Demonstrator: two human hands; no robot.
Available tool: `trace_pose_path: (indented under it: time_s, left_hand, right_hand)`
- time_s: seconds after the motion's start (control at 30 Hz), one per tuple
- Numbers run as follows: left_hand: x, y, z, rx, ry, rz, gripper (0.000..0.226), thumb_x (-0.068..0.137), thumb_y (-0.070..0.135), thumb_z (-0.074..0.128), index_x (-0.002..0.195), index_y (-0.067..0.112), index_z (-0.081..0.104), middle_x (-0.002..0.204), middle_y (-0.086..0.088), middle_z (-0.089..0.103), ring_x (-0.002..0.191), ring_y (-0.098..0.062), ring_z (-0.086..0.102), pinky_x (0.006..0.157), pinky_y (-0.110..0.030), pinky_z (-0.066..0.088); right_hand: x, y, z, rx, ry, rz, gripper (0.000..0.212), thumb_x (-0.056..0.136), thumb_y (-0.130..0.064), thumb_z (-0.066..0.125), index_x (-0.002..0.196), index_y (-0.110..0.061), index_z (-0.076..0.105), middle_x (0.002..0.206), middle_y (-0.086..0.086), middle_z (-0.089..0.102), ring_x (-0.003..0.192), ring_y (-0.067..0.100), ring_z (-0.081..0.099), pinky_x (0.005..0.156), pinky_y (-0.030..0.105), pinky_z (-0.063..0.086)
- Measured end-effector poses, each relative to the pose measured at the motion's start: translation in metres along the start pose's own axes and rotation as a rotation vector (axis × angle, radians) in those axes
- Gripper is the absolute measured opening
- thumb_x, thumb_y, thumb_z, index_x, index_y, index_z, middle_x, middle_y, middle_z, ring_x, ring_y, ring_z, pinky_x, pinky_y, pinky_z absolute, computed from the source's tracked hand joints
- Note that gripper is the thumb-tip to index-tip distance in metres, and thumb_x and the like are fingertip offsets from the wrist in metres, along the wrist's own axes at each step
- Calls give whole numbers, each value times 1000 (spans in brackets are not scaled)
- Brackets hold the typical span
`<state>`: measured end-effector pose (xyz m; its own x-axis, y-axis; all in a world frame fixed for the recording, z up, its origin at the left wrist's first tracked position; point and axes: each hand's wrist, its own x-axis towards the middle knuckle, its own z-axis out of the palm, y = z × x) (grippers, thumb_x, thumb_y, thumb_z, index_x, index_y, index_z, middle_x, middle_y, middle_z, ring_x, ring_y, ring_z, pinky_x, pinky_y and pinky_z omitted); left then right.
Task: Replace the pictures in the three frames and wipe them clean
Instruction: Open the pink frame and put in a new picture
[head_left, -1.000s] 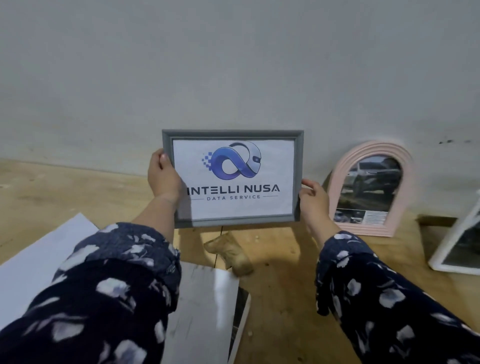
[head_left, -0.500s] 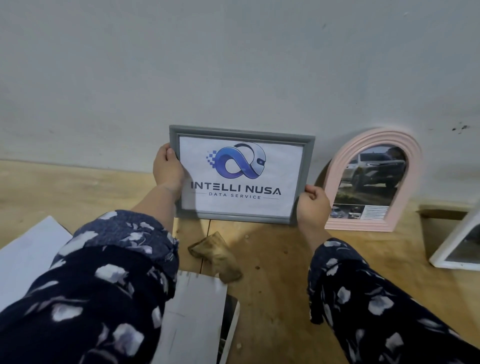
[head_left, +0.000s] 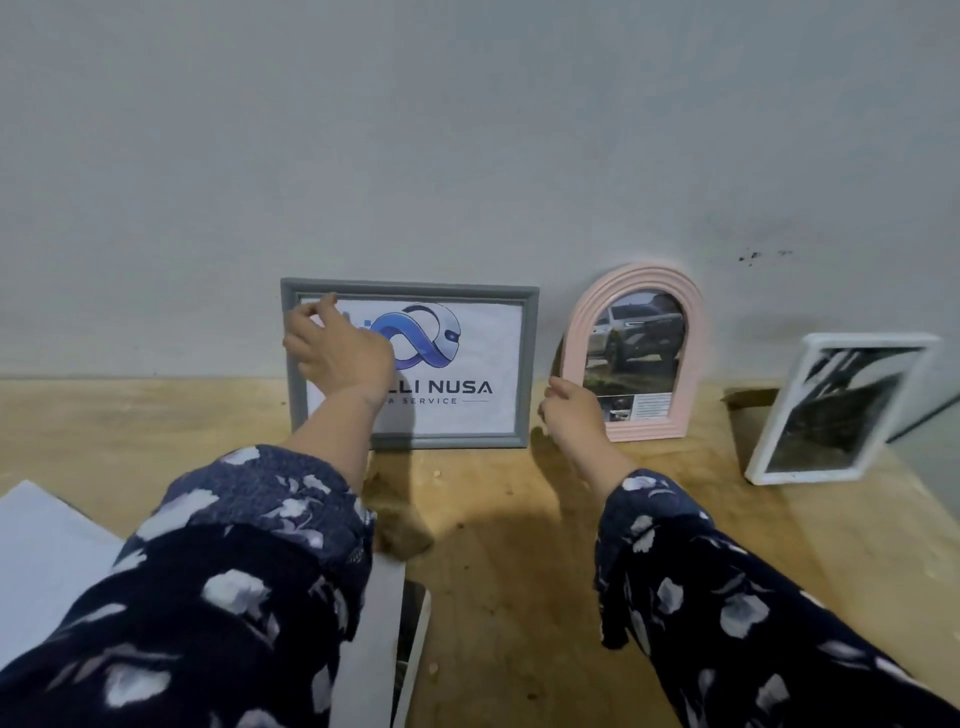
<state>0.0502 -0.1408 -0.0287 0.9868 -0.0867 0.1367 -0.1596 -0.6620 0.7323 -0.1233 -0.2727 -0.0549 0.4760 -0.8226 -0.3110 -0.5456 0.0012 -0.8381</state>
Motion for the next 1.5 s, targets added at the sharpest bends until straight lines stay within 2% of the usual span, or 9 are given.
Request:
trace_pose_path:
  time_s: [0.23, 0.33, 0.43, 0.53, 0.63, 0.8, 1.07, 1.3, 1.5]
  left_hand:
    - [-64, 60, 47, -220, -296, 251, 36, 93, 8, 50, 129, 13, 51, 133, -9, 39, 117, -30, 48, 97, -33, 41]
    - [-104, 97, 81, -293, -419, 213, 38, 94, 9, 51, 132, 13, 48, 130, -9, 50, 114, -28, 54, 98, -41, 47]
    - [-117, 103, 87, -316, -476, 171, 47, 92, 3, 52, 138, 9, 42, 134, -10, 53, 121, -27, 52, 97, -31, 43]
    - [-135, 116, 111, -315, -461, 119, 54, 94, 4, 52, 144, 9, 34, 141, -8, 48, 128, -27, 47, 93, -25, 38]
    - [-147, 120, 128, -323, -452, 64, 64, 95, 11, 52, 151, 11, 21, 153, -7, 33, 139, -26, 34, 112, -35, 31]
    - [-162, 120, 147, -351, -442, 69, 43, 89, 10, 60, 130, 15, 47, 116, -1, 57, 103, -14, 55, 83, -23, 43]
    - [-178, 118, 131, -401, -385, -76, 24, 94, 36, 54, 112, 24, 44, 107, 0, 56, 101, -23, 57, 90, -37, 45]
    - [-197, 110, 80, -488, -448, -172, 73, 94, 59, 37, 152, 22, 13, 154, -9, 32, 137, -35, 35, 112, -52, 30]
    - [-225, 99, 20, -407, -334, -5, 66, 97, 57, 21, 146, 15, 33, 149, -8, 38, 136, -28, 37, 114, -47, 28]
  right_hand:
    - [6, 23, -89, 45, 118, -24, 51, 92, 2, 40, 141, -11, 45, 141, 4, 51, 130, 22, 47, 105, 29, 37]
    - [27, 43, -145, 6, 169, -3, 53, 92, 2, 40, 143, -13, 41, 145, 6, 47, 131, 24, 45, 107, 32, 36]
    - [35, 49, -157, -10, 130, -15, 59, 93, 3, 38, 148, -16, 31, 151, 6, 38, 133, 28, 43, 108, 36, 39]
    - [54, 53, -178, 1, 92, -2, 63, 95, 6, 34, 151, -19, 21, 153, 8, 33, 133, 31, 41, 105, 38, 40]
    - [73, 59, -187, 4, 19, 28, 64, 97, 4, 31, 153, -22, 14, 153, 8, 32, 134, 31, 39, 105, 39, 38]
    - [90, 68, -185, 51, -98, 9, 59, 97, 2, 30, 150, -23, 22, 142, 7, 48, 121, 28, 51, 104, 40, 44]
    - [74, 69, -194, 29, -15, -120, 31, 102, -15, 35, 133, -19, 40, 123, 6, 56, 103, 25, 58, 89, 39, 49]
    - [20, 47, -211, -90, 41, -405, 28, 102, -13, 36, 128, -18, 44, 108, 1, 53, 85, 14, 54, 67, 23, 43]
    - [-51, 54, -204, -558, 150, -738, 32, 97, -6, 40, 126, -17, 51, 119, 7, 56, 104, 28, 55, 92, 42, 44]
